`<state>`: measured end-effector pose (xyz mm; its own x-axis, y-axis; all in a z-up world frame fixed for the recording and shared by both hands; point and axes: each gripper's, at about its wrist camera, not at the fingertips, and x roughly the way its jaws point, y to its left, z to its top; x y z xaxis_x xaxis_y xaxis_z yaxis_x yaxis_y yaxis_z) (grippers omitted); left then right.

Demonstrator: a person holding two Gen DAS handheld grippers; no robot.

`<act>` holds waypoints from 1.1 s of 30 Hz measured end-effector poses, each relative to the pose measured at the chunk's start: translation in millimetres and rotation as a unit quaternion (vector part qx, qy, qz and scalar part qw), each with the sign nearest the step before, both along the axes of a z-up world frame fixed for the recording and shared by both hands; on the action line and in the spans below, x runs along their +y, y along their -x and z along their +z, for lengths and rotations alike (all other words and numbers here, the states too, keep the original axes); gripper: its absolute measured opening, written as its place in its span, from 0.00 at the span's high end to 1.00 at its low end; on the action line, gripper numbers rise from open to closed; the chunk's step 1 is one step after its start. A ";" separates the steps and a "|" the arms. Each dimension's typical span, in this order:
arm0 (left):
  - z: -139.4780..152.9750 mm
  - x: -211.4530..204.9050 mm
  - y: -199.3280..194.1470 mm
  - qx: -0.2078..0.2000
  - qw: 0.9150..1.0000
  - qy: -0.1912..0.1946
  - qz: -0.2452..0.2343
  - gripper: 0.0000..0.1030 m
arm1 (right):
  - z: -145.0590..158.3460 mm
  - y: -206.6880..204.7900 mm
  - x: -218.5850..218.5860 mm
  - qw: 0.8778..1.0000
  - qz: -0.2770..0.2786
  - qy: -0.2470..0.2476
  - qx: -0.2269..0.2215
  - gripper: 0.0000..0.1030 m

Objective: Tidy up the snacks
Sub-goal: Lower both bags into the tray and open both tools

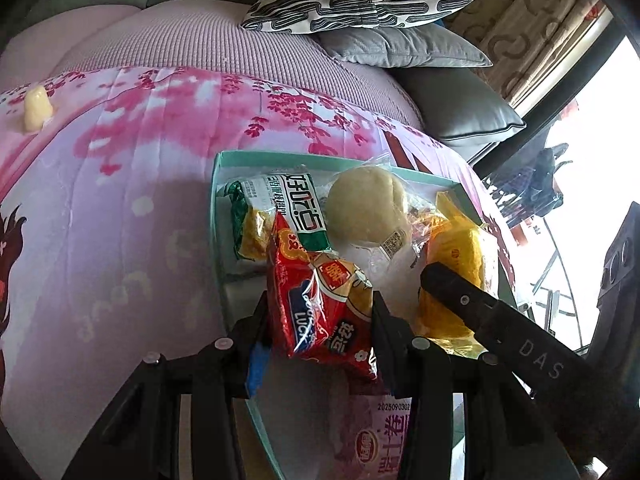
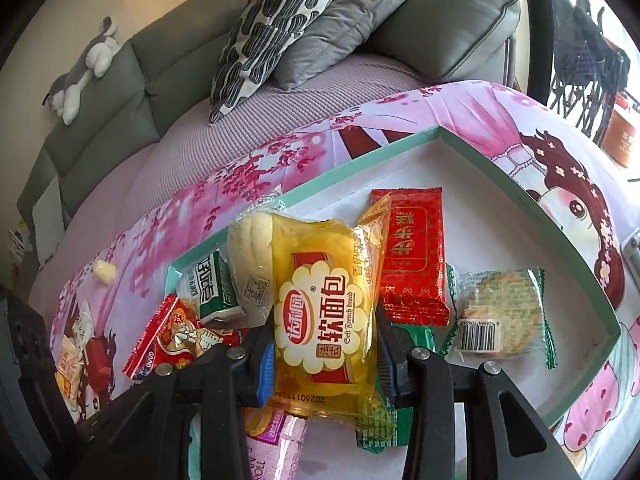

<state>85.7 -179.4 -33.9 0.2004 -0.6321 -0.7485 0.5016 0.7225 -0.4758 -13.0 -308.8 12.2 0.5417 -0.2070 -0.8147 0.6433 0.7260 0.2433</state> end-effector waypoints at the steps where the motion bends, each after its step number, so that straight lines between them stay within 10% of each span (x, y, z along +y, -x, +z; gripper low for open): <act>1: -0.6 0.6 -0.6 0.000 1.000 0.000 0.002 0.55 | -1.0 -1.7 0.4 1.000 0.001 0.003 0.003 0.58; 33: 24.8 0.9 5.5 -0.020 0.999 -0.041 -0.019 0.29 | 20.0 8.4 -1.3 1.000 -0.010 0.023 -0.008 0.44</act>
